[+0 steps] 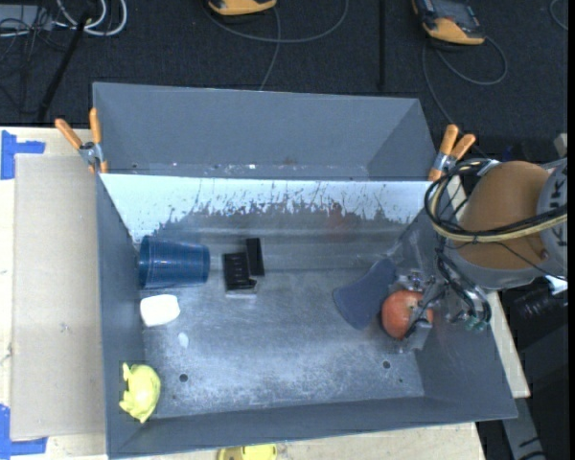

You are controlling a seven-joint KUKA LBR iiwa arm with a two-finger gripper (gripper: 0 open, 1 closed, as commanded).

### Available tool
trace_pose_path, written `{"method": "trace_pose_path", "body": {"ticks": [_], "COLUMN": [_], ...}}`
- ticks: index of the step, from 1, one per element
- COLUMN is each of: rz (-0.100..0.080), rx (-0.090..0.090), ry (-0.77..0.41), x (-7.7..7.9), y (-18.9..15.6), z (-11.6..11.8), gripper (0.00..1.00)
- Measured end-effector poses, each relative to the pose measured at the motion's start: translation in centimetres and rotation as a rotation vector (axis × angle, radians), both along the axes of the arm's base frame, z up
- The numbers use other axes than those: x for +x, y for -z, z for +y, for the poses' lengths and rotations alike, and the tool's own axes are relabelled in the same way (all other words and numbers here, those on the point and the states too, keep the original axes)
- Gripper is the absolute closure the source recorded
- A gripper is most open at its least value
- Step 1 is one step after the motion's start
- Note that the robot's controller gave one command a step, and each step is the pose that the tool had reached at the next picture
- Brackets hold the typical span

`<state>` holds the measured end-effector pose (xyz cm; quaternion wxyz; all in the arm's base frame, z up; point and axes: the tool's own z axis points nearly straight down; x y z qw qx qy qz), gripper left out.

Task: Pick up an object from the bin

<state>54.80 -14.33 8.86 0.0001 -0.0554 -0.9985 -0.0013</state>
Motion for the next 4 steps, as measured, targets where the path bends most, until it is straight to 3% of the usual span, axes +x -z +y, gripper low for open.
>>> {"method": "trace_pose_path", "body": {"ticks": [1, 3, 4], "rz": [-0.001, -0.002, 0.005], "rx": [-0.002, -0.002, -0.003], "ry": [-0.313, -0.314, -0.559], "x": [0.2, 0.2, 2.4], "y": [-5.3, -5.3, 1.5], "z": [5.3, 5.3, 6.5], "gripper": [1.0, 1.0, 1.0]}}
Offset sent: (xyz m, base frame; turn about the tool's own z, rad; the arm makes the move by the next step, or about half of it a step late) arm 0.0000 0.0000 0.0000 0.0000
